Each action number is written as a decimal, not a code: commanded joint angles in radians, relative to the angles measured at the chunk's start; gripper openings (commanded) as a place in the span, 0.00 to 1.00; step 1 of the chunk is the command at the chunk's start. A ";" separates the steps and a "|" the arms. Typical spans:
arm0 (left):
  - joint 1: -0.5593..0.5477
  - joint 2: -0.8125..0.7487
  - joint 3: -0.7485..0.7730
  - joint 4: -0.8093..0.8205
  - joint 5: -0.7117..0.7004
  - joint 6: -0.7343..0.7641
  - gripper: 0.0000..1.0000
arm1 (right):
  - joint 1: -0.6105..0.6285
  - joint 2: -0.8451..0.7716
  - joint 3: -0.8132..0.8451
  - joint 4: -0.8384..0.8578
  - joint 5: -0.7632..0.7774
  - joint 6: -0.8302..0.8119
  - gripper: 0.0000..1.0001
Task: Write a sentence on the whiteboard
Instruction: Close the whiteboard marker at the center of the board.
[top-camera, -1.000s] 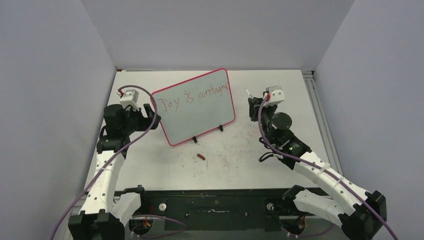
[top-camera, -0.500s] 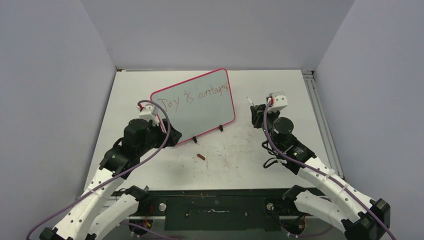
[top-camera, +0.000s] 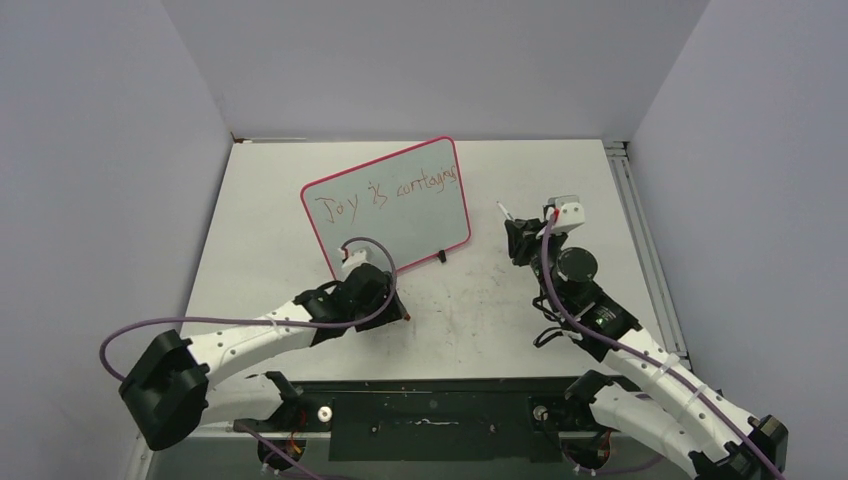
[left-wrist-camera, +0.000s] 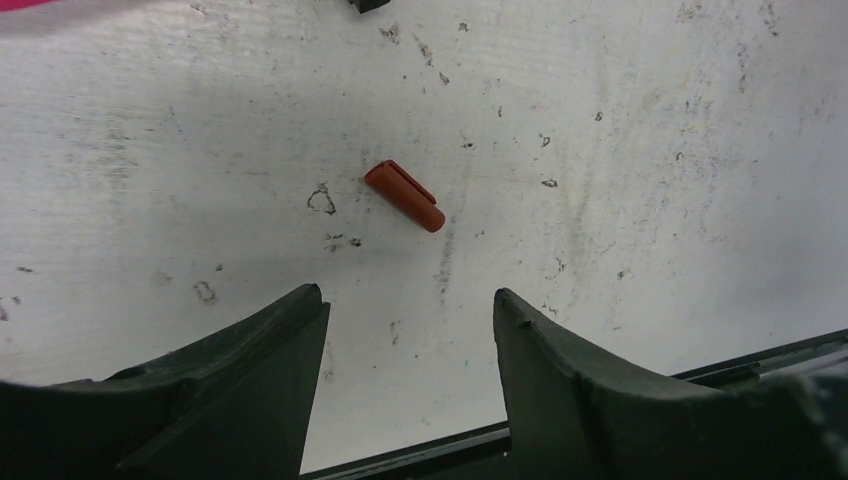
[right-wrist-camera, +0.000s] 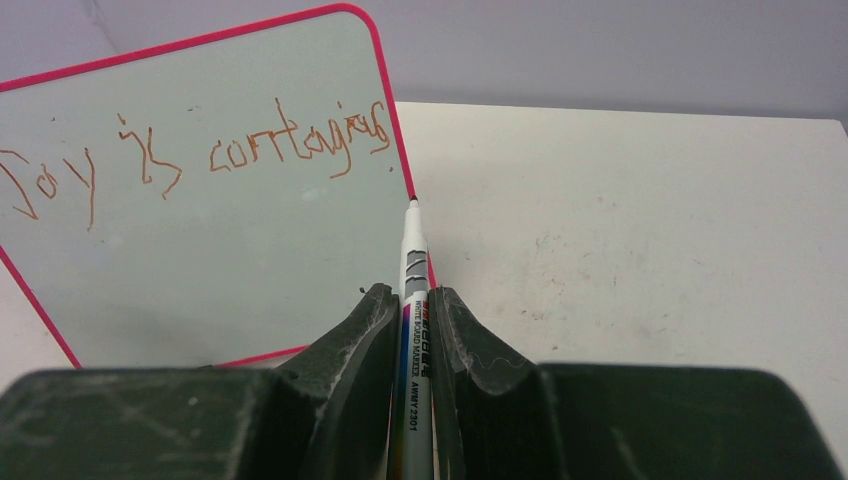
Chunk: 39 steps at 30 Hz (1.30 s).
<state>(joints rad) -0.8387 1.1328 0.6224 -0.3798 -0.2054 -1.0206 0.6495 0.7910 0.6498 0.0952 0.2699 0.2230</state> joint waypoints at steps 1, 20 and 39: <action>-0.021 0.112 0.036 0.176 -0.001 -0.107 0.58 | 0.008 -0.036 -0.011 0.020 -0.018 0.013 0.05; -0.030 0.339 0.151 0.094 -0.083 -0.028 0.38 | 0.008 -0.053 -0.020 0.014 -0.021 0.025 0.05; -0.031 0.472 0.261 -0.004 -0.138 0.095 0.33 | 0.008 -0.038 -0.025 0.016 -0.028 0.039 0.05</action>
<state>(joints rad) -0.8646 1.5932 0.8364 -0.3103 -0.3038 -0.9707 0.6495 0.7490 0.6277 0.0883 0.2535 0.2485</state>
